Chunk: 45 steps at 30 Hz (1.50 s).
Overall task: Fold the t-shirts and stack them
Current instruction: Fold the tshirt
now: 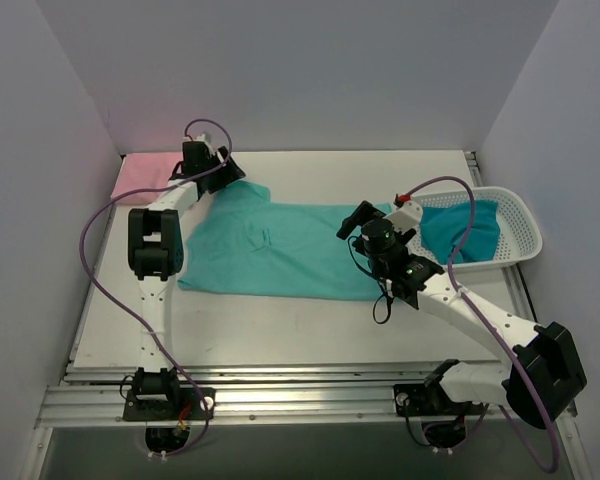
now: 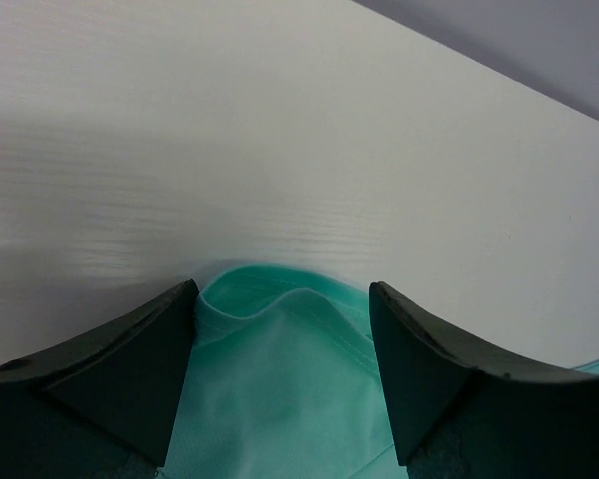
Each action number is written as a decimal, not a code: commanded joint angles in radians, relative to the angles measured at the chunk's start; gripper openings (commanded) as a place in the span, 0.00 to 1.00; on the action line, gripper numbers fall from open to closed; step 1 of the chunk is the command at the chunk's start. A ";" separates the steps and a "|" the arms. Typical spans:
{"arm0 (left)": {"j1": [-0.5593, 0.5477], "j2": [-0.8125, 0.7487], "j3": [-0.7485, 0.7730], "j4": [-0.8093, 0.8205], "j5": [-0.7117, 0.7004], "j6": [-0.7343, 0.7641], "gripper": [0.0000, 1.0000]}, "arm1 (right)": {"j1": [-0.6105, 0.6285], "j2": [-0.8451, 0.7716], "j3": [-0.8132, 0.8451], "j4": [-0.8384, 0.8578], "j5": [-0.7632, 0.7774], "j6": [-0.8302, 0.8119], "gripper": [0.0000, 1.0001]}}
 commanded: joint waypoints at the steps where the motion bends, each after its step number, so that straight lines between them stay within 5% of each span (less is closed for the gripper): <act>1: 0.010 -0.016 -0.013 -0.011 -0.010 -0.013 0.77 | -0.007 -0.009 -0.006 0.014 0.024 -0.009 0.90; 14: 0.015 0.010 0.030 -0.006 -0.013 -0.023 0.45 | -0.010 0.018 -0.001 0.012 0.044 -0.012 0.89; 19: 0.016 0.028 0.053 -0.020 -0.017 -0.023 0.10 | -0.026 0.041 0.001 0.014 0.056 -0.011 0.89; 34: 0.024 -0.067 -0.039 -0.025 -0.118 -0.012 0.02 | -0.196 0.343 0.131 -0.005 0.121 -0.031 0.89; 45: 0.042 -0.119 -0.079 -0.039 -0.168 0.019 0.02 | -0.234 0.732 0.545 -0.048 0.053 -0.095 0.89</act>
